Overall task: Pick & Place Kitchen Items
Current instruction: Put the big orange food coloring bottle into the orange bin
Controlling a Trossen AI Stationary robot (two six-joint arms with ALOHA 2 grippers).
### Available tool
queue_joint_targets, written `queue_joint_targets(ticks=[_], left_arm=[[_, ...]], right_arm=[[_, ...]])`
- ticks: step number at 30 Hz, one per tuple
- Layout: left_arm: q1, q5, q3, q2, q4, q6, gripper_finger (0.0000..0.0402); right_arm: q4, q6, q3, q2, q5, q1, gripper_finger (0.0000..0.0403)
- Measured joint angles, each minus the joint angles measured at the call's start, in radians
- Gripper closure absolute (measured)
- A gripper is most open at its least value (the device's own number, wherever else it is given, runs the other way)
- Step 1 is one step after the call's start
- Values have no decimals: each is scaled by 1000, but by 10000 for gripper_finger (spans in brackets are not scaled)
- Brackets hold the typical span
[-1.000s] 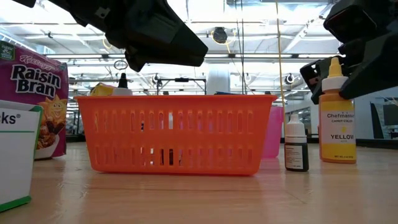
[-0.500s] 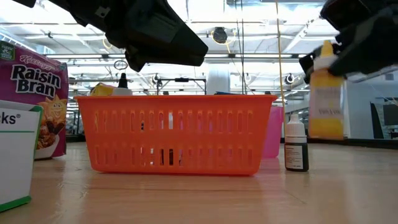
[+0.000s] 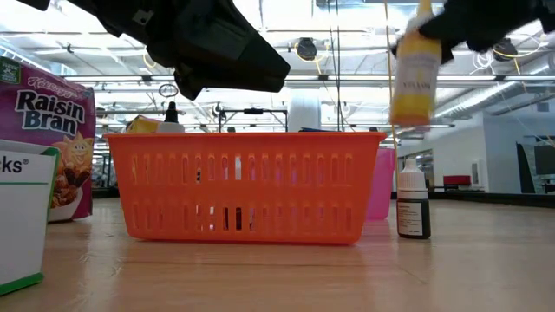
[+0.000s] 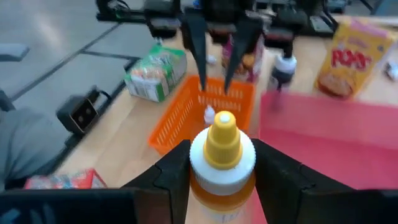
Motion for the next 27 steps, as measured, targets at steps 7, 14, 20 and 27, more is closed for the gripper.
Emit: queue_joint_targets(ticks=[7,14,20,27], left_arm=[[0,0,0,0,0,3,293],[0,0,0,0,0,3,293],[0,0,0,0,0,0,293],[0,0,0,0,-1,0,293]], right_arm=[[13,-33,67,103,-11,-6,267],[22,-69,160,222,-13,-14,267],[88,-95,217,312,-95,-25,267],[124,-108,240,387,-118,-62,266]])
